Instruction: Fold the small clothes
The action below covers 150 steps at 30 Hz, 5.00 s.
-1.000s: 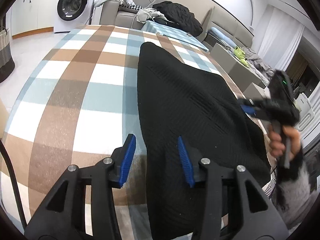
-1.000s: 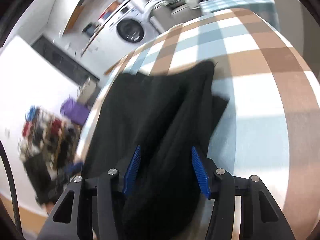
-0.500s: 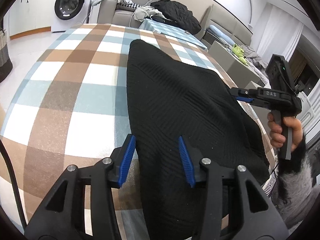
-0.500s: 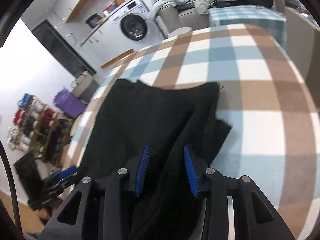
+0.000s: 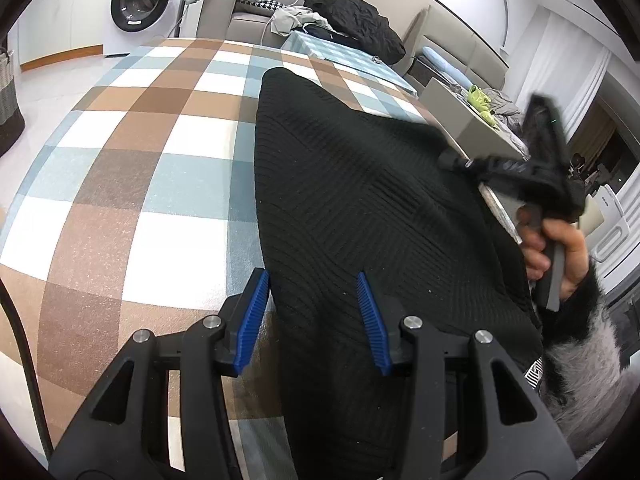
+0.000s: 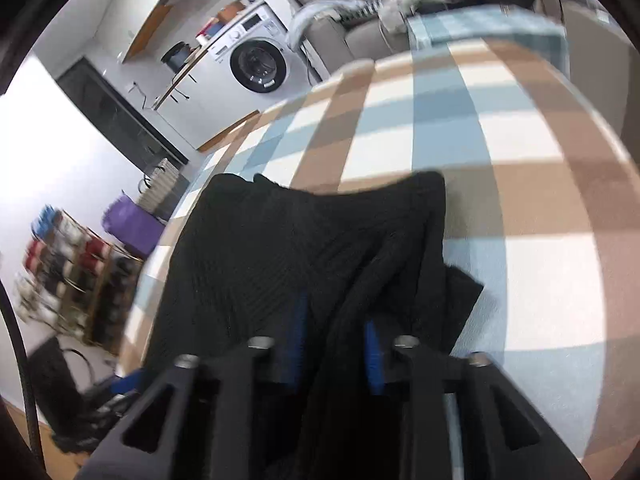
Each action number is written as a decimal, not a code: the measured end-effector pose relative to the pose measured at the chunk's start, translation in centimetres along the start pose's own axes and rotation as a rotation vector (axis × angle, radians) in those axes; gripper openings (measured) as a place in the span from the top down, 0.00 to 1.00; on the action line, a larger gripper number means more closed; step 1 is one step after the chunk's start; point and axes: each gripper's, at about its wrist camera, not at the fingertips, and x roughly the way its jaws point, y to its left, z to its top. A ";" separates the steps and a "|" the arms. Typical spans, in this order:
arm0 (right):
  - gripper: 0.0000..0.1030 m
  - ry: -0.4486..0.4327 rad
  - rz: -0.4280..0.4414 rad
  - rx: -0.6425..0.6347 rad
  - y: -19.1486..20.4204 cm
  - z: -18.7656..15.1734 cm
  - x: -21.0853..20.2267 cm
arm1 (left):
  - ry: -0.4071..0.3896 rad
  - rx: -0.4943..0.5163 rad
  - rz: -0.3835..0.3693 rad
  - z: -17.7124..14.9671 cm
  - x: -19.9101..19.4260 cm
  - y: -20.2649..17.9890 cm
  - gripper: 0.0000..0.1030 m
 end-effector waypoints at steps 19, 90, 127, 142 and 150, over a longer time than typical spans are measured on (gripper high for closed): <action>0.68 0.054 0.011 0.116 0.7 -7.3 -5.5 | -0.021 0.040 0.012 -0.2 -1.2 -1.2 0.56; 0.75 0.082 0.091 0.133 1.3 -6.7 -6.4 | 0.004 0.280 -0.153 -3.4 -0.7 -13.7 0.36; 0.56 -0.017 0.023 0.016 3.9 -19.3 -12.7 | 0.010 0.028 0.091 -4.4 -2.1 -1.1 0.36; 0.77 0.001 -0.126 -0.039 4.5 -19.6 -10.3 | 0.011 0.005 0.025 -4.5 -1.1 -1.0 0.79; 0.83 0.011 -0.135 -0.047 5.0 -18.5 -8.9 | 0.005 0.022 0.044 -2.8 0.1 -0.5 0.80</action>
